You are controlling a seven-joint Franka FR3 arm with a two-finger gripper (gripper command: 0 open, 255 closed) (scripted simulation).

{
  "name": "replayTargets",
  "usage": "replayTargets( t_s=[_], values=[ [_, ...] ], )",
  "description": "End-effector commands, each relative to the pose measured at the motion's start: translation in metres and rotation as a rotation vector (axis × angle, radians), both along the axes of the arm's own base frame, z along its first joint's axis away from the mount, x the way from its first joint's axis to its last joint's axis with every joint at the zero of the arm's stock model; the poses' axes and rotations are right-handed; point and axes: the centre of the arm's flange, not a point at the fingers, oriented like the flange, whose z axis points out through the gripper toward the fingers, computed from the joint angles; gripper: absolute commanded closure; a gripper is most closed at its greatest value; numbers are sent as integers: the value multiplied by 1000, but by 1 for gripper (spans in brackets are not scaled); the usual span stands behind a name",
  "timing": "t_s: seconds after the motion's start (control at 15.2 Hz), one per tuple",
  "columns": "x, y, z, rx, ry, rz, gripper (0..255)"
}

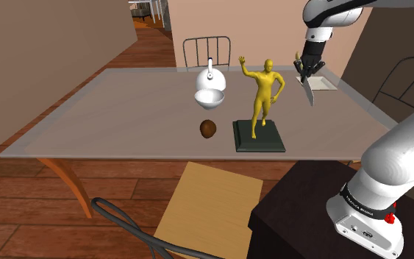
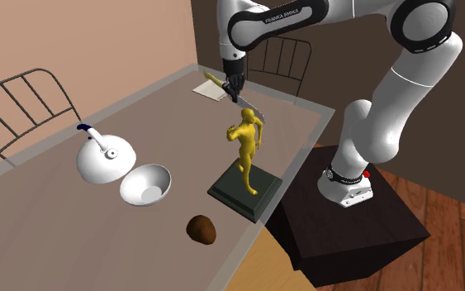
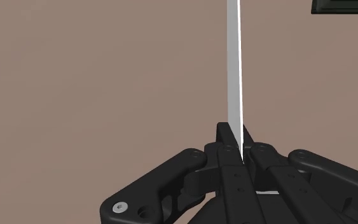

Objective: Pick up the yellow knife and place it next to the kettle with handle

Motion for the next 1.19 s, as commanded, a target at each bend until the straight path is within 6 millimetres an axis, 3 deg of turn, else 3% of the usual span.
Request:
replayTargets(
  t_s=[0.0,1.12],
  values=[
    [0,0,12,0,0,0,255],
    [0,0,101,0,0,0,255]
  ],
)
